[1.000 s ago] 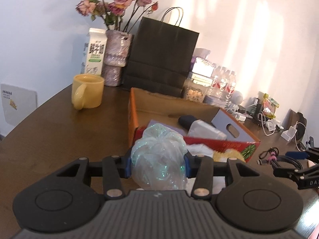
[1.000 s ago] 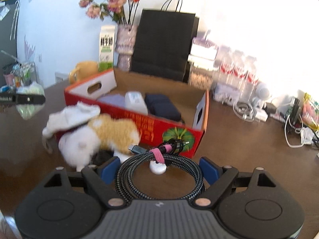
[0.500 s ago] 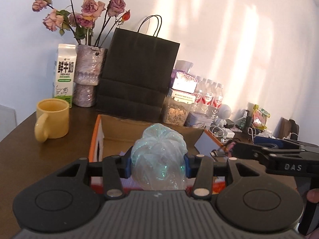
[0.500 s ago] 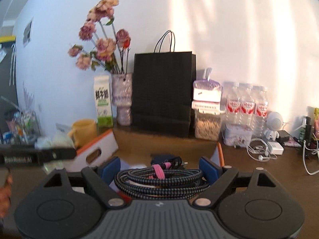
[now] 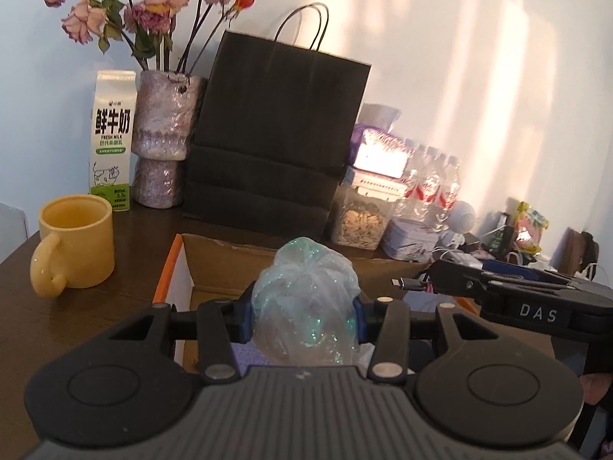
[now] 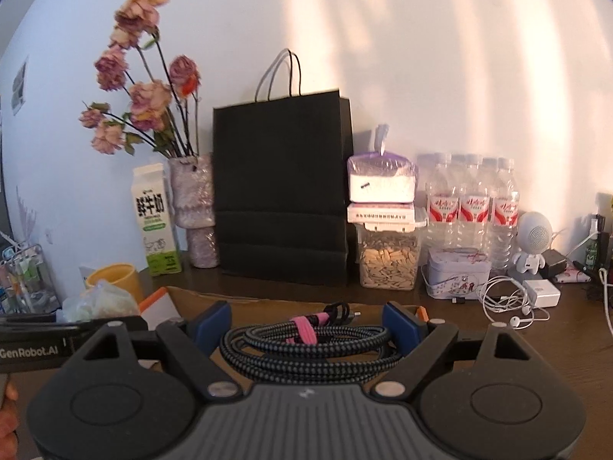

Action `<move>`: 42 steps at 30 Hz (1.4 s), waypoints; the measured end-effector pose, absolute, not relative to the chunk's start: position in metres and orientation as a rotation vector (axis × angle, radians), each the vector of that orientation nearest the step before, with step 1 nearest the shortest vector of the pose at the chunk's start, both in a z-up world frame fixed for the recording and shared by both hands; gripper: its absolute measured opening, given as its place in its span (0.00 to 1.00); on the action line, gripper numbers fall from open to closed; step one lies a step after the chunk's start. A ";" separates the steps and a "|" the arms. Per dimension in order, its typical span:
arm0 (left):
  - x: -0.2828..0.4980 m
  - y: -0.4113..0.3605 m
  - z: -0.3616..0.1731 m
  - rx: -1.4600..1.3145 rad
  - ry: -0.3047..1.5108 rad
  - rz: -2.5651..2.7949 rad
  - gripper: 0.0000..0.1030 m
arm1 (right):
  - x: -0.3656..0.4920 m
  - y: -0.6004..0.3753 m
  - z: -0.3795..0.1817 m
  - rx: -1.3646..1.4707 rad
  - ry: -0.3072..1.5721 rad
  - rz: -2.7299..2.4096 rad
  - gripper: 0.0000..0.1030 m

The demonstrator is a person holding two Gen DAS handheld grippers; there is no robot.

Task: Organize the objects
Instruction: 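Lower the cable and bag into the box and open both grippers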

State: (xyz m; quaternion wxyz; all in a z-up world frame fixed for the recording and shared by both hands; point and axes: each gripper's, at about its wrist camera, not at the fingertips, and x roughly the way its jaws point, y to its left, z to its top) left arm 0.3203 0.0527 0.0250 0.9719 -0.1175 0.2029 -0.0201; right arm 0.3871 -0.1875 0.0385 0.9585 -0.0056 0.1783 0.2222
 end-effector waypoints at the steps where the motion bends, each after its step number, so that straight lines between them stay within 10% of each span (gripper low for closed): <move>1: 0.324 0.054 0.022 -0.232 0.418 -0.035 0.48 | 0.391 -0.186 0.034 -0.013 0.368 0.449 0.83; 6: 0.334 0.058 0.010 -0.204 0.433 0.006 1.00 | 0.413 -0.189 0.007 -0.003 0.461 0.434 1.00; 42: 0.263 0.057 0.034 -0.173 0.352 0.050 1.00 | 0.336 -0.220 0.026 -0.025 0.411 0.428 1.00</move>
